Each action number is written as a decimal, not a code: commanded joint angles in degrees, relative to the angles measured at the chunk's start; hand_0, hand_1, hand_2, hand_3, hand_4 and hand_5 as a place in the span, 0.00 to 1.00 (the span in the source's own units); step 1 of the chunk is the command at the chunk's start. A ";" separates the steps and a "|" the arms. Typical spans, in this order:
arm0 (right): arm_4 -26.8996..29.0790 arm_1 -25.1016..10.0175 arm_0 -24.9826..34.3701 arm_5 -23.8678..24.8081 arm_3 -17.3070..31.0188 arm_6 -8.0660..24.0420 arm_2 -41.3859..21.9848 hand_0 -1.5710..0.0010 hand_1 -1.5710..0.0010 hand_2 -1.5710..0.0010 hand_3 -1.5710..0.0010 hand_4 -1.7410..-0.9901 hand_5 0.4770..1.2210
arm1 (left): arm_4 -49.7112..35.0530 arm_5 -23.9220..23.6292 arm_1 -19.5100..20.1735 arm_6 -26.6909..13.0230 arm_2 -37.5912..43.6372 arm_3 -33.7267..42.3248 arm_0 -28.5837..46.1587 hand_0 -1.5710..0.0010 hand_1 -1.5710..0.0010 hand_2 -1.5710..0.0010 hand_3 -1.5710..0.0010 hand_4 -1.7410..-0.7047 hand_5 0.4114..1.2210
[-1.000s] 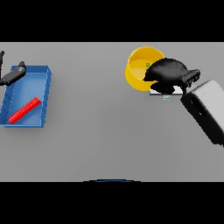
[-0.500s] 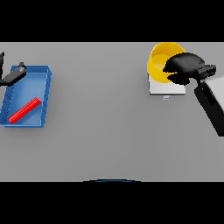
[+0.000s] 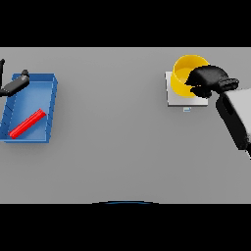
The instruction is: Pick up the red beaker and tilt it to pour out 1 green nut into yellow bowl. Pick up the yellow bowl and place it on the metallic measuring scale.
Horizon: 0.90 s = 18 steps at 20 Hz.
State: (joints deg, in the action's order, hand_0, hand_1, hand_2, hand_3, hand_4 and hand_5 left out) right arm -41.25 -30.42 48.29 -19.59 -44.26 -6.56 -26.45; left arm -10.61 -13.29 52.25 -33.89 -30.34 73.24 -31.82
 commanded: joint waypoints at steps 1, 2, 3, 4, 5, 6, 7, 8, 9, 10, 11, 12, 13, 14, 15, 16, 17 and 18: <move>0.01 -0.23 -0.21 0.47 0.37 -0.59 -0.06 0.00 0.05 0.00 0.05 0.02 1.00 | 0.09 -0.22 -0.01 0.22 0.00 0.19 0.09 1.00 1.00 1.00 1.00 0.91 0.39; 0.06 0.05 0.41 0.58 1.25 -0.03 0.01 0.00 0.05 0.00 0.05 0.02 1.00 | -0.06 -0.23 -0.22 -0.14 -0.02 0.20 0.00 1.00 1.00 1.00 1.00 0.91 0.39; 0.10 0.48 0.60 1.08 1.82 0.07 -0.08 0.00 0.06 0.00 0.04 0.02 1.00 | -0.22 -0.01 -0.14 -0.37 0.03 -0.03 0.05 1.00 1.00 1.00 1.00 0.90 0.39; 0.05 0.75 0.55 2.00 3.09 -0.96 -0.15 0.00 0.07 0.00 0.05 0.02 1.00 | -0.05 -0.13 -0.15 0.24 0.14 -0.28 -0.03 1.00 1.00 1.00 1.00 0.90 0.40; 0.29 1.12 1.22 2.05 4.54 -1.03 0.12 0.01 0.10 0.00 0.06 0.03 1.00 | -0.03 0.13 0.11 0.57 0.20 -0.44 -0.01 1.00 1.00 1.00 1.00 0.90 0.40; 0.40 1.18 1.48 1.89 5.21 -1.61 -0.07 0.03 0.11 0.00 0.16 0.02 1.00 | 0.08 0.32 0.17 0.15 0.18 -0.69 -0.37 1.00 1.00 1.00 1.00 0.90 0.40; 0.79 1.49 1.68 1.21 5.78 -1.34 -0.06 0.02 0.10 0.00 0.26 0.02 1.00 | 0.45 -0.03 -0.20 0.58 -0.14 -0.52 -0.31 1.00 1.00 1.00 1.00 0.90 0.41; 1.16 1.27 2.08 0.83 6.50 -2.20 0.33 0.02 0.08 0.05 0.35 0.11 1.00 | 0.47 -0.17 -0.65 -0.08 -0.30 -0.70 -0.56 1.00 1.00 1.00 1.00 0.90 0.41; 1.39 1.38 1.91 0.35 6.38 -0.90 0.41 0.03 0.14 0.14 0.42 0.19 0.88 | 0.31 0.23 -0.90 -0.05 -0.34 -1.00 -0.79 1.00 1.00 1.00 1.00 0.90 0.41; 1.72 1.48 2.28 -0.03 6.63 -0.59 0.72 0.22 0.31 0.28 0.48 0.26 0.77 | 0.44 0.17 -1.17 0.04 -0.50 -1.39 -0.71 1.00 1.00 1.00 1.00 0.90 0.41; 1.73 1.51 2.34 -0.15 7.12 -1.35 0.65 0.38 0.45 0.39 0.51 0.32 0.68 | 0.47 0.07 -1.14 0.03 -0.32 -1.78 -0.81 1.00 1.00 1.00 1.00 0.89 0.41; 1.54 2.13 2.75 -0.55 7.66 -0.78 0.43 0.50 0.56 0.48 0.55 0.36 0.61 | 0.62 0.15 -1.19 -0.51 -0.37 -1.81 -1.44 1.00 1.00 1.00 1.00 0.90 0.41; 1.64 2.38 2.63 -0.78 7.75 -0.98 0.35 0.60 0.65 0.56 0.57 0.39 0.55 | 0.64 0.46 -1.37 0.05 -0.25 -2.80 -1.77 1.00 1.00 1.00 1.00 0.90 0.41; 1.81 2.22 2.99 -1.29 8.06 -1.22 0.52 0.68 0.72 0.62 0.60 0.42 0.50 | 0.68 0.93 -1.06 0.93 -0.34 -2.87 -1.38 1.00 1.00 1.00 1.00 0.90 0.41; 1.58 2.24 3.45 -1.11 8.79 -1.87 0.43 0.75 0.77 0.67 0.62 0.44 0.46 | 0.51 1.04 -0.75 0.75 -0.20 -2.52 -1.36 1.00 1.00 1.00 1.00 0.90 0.40; 1.43 2.10 3.34 -0.97 9.10 -2.35 0.31 0.80 0.82 0.71 0.64 0.46 0.43 | 0.53 0.92 -1.55 0.97 -0.42 -2.97 -1.44 1.00 1.00 1.00 1.00 0.90 0.40; 1.11 1.91 3.13 -0.91 9.49 -2.90 0.00 0.84 0.86 0.75 0.65 0.47 0.41 | 0.57 0.67 -1.42 0.92 -0.40 -2.60 -1.23 1.00 1.00 1.00 1.00 0.90 0.41; 0.76 1.48 4.05 -1.01 10.30 -3.92 -0.12 0.87 0.88 0.79 0.68 0.49 0.39 | 0.31 0.70 -1.41 1.30 -0.16 -2.95 -0.98 1.00 1.00 1.00 1.00 0.90 0.40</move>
State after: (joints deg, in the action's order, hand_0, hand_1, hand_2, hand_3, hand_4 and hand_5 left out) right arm -40.49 -28.97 52.37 -20.57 -33.97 -10.43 -26.55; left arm -10.30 -12.58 50.85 -32.62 -30.50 70.29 -32.79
